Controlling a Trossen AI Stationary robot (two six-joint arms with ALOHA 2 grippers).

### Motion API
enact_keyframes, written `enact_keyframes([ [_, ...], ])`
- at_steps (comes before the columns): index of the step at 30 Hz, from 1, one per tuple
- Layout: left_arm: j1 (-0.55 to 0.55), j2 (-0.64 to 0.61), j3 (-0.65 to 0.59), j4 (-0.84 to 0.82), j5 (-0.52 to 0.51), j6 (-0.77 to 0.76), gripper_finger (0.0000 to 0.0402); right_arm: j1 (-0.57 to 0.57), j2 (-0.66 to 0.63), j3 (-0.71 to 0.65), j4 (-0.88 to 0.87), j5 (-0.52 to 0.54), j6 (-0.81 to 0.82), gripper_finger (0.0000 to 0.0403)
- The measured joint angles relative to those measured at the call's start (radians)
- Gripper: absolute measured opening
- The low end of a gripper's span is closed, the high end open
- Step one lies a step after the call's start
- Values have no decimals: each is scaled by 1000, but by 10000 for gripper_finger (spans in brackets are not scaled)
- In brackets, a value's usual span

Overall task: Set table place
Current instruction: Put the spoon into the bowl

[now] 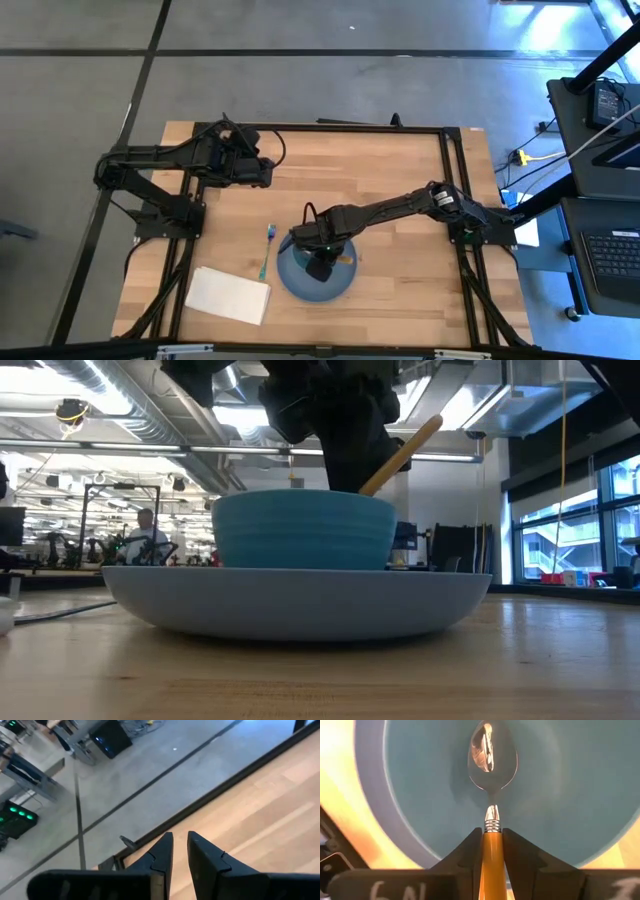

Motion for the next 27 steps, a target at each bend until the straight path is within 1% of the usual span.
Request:
enact_keyframes([
  [4, 0, 0, 0, 0, 23, 0, 46, 0, 0, 0, 1, 16, -4, 77],
  [12, 0, 0, 0, 0, 24, 0, 30, -1, 0, 0, 6, 20, -25, 77],
  [16, 0, 0, 0, 0, 24, 0, 23, -1, 0, 0, 60, 43, -25, 77],
  [20, 0, 0, 0, 0, 24, 0, 17, -1, 0, -1, 51, 56, -25, 77],
  [27, 0, 0, 0, 0, 24, 0, 6, 6, 0, -56, 84, 71, 0, 77],
])
